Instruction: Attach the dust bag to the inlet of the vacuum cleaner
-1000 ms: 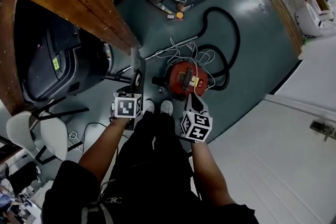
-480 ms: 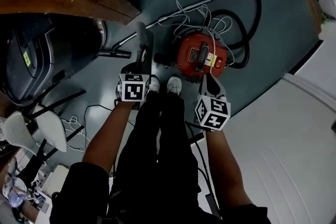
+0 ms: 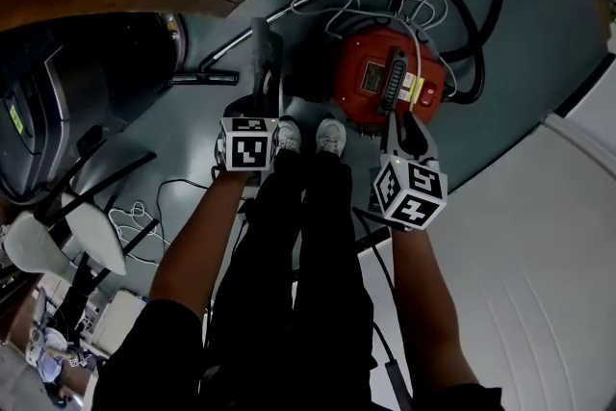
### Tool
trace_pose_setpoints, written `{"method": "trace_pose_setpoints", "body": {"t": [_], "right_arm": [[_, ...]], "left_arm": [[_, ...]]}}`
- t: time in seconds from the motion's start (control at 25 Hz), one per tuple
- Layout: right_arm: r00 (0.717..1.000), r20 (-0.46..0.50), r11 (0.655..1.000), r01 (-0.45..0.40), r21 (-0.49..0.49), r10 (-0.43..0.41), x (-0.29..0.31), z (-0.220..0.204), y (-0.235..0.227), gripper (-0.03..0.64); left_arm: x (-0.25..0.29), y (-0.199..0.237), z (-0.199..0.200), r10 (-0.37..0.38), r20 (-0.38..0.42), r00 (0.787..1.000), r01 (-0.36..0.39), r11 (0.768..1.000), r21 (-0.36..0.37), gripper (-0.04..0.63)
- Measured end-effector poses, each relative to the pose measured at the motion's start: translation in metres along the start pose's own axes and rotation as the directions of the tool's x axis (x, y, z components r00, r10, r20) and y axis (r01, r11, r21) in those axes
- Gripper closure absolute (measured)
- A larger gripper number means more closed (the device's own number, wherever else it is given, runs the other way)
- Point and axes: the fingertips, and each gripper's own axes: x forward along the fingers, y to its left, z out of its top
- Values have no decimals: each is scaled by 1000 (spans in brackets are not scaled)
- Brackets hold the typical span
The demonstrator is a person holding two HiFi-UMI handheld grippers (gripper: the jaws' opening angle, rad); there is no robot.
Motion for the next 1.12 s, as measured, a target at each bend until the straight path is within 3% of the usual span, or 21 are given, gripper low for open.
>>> {"method": "trace_pose_setpoints", "body": {"t": [0.28, 1.12], "right_arm": [[998, -66, 1000, 16, 12, -16, 27, -22, -8, 456], [988, -150, 999, 29, 36, -24, 54, -30, -1, 477]], "left_arm": [[11, -5, -10, -14, -35, 999, 13, 999, -38, 572], [26, -15, -6, -13, -35, 999, 11, 998, -56, 572]]}}
